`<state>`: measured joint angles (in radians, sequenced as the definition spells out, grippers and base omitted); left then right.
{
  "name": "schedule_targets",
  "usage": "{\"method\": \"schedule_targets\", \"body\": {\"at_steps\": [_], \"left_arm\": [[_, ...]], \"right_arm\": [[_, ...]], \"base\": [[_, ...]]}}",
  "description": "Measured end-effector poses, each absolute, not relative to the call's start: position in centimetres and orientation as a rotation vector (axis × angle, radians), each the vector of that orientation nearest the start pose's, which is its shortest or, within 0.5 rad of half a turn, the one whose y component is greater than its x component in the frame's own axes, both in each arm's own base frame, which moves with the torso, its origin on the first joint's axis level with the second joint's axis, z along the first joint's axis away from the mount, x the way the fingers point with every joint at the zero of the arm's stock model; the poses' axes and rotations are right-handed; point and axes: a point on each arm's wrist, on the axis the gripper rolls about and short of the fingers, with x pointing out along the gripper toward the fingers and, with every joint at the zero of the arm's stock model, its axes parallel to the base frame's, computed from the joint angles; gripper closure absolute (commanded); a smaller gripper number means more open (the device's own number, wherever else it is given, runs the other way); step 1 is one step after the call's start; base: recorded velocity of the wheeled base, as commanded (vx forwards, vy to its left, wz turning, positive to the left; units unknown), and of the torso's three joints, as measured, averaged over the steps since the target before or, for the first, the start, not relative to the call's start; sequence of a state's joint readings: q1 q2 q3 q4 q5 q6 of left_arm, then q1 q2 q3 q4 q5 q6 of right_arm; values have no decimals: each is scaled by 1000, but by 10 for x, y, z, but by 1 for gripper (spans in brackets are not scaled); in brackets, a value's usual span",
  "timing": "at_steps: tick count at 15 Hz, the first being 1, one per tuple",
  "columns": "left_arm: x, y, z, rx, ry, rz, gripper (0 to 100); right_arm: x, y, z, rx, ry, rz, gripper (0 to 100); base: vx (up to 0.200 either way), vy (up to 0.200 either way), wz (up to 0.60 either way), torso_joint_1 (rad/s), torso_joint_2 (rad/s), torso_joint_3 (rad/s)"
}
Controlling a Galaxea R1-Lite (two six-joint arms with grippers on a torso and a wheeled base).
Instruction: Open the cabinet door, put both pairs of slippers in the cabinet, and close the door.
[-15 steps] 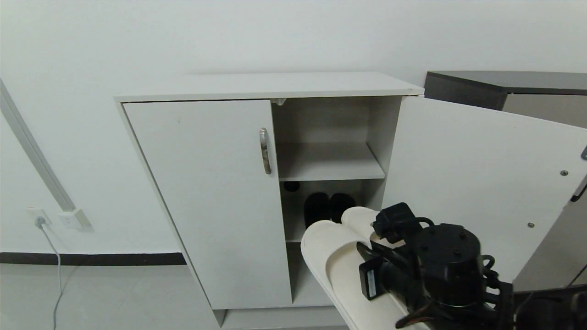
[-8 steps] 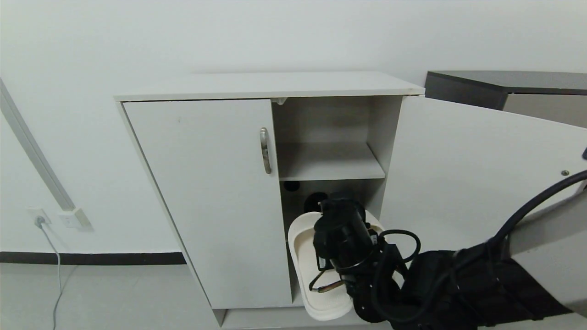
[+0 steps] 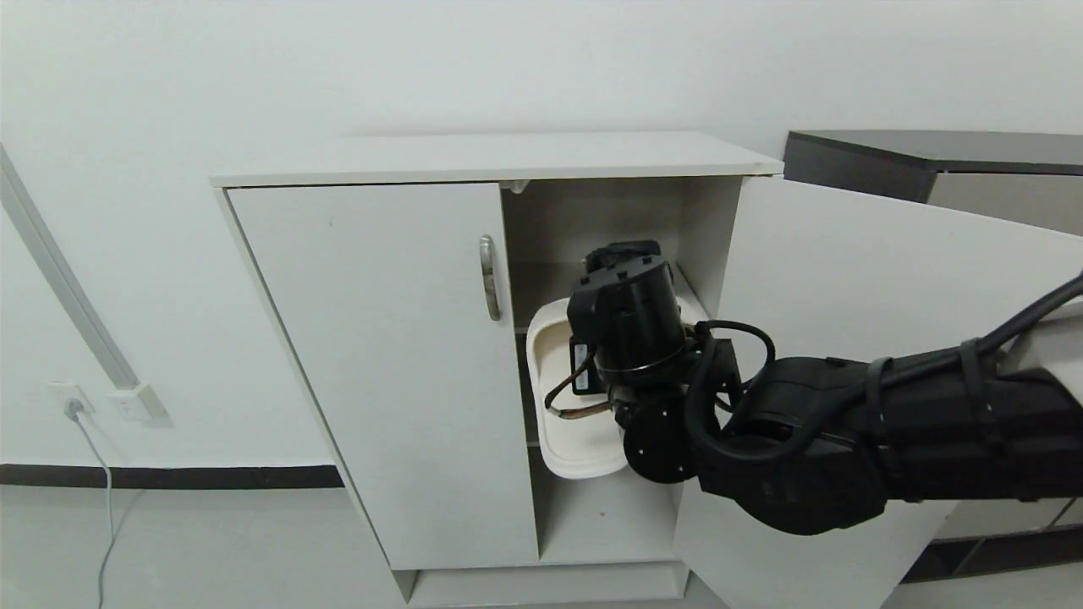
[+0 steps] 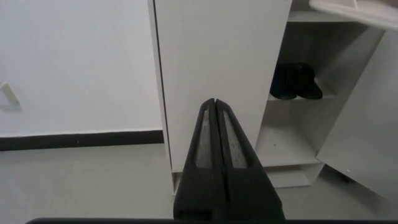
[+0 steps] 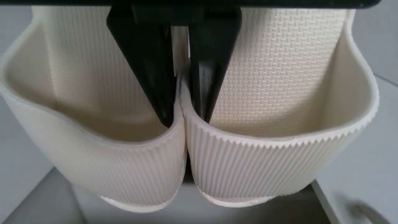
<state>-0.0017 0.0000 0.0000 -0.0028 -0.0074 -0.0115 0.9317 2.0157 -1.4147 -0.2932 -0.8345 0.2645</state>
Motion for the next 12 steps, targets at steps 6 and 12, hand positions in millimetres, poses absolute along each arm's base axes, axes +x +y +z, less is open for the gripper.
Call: {"method": "schedule_targets", "body": {"at_steps": [6,12], "left_arm": [[-23,0,76,-12,-3,-9,100],[-23,0,76,-10,-3,-8,100]], "right_arm": [[273,315,202,32,140,51,100],[282,314,187,21,159,36,100]], "base": [[0,0,0,0,0,0],[33,0,0,0,0,0]]}}
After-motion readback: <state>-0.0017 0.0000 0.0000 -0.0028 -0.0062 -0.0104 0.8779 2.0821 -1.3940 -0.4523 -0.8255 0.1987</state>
